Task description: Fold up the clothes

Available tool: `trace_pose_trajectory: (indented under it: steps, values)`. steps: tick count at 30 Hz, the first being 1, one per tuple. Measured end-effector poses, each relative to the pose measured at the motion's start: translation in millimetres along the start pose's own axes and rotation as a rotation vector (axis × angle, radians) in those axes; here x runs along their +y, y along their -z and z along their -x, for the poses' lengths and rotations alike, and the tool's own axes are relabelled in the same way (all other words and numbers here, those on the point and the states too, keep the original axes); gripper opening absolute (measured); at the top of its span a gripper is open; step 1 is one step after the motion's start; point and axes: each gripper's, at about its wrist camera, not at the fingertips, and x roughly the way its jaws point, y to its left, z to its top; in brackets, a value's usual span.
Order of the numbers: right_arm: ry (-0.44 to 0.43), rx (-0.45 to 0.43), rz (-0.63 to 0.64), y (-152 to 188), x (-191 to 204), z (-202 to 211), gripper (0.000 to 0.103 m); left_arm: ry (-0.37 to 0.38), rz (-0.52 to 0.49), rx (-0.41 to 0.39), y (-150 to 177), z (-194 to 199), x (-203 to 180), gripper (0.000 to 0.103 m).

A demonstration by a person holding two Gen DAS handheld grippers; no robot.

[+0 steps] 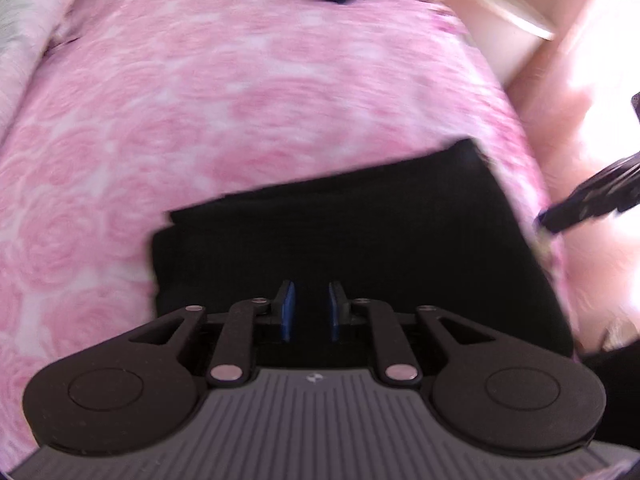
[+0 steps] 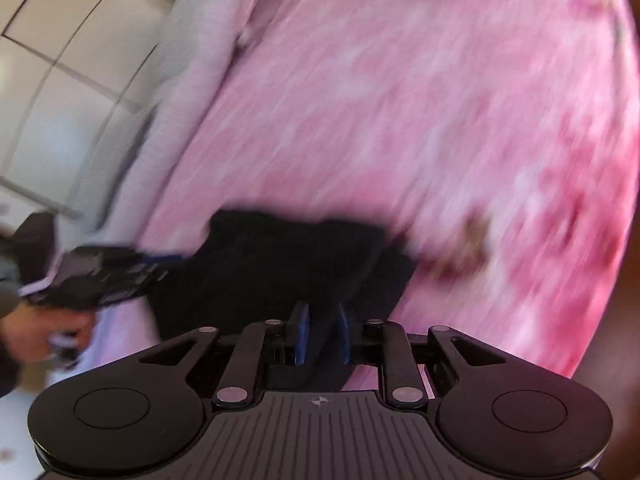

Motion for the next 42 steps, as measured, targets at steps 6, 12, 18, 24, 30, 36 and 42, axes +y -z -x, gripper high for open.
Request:
trace_pose_trajectory:
  steps: [6,12,18,24,30,36,42]
  values:
    - [-0.226,0.113,-0.144,61,-19,-15,0.064,0.1,-0.179,0.03,-1,-29,-50,0.015]
    - [-0.301,0.016,0.094,83,7,-38,0.071,0.107,-0.245,0.033,6,-40,-46,0.017]
    - [-0.317,0.053,0.162,116,27,-80,0.071,0.052,-0.31,0.049,17,-55,-49,0.019]
    - [-0.284,0.035,0.108,136,30,-76,0.069,0.044,-0.246,0.036,21,-48,-44,0.018]
    - [-0.24,0.0,0.079,152,32,-51,0.069,0.215,-0.19,0.039,34,-14,-65,0.015]
    - [-0.16,0.109,0.125,160,25,-62,0.069,0.185,-0.208,0.041,49,-33,-83,0.013]
    - [-0.069,-0.075,0.31,124,56,-5,0.069,0.131,-0.1,-0.014,68,10,-84,0.014]
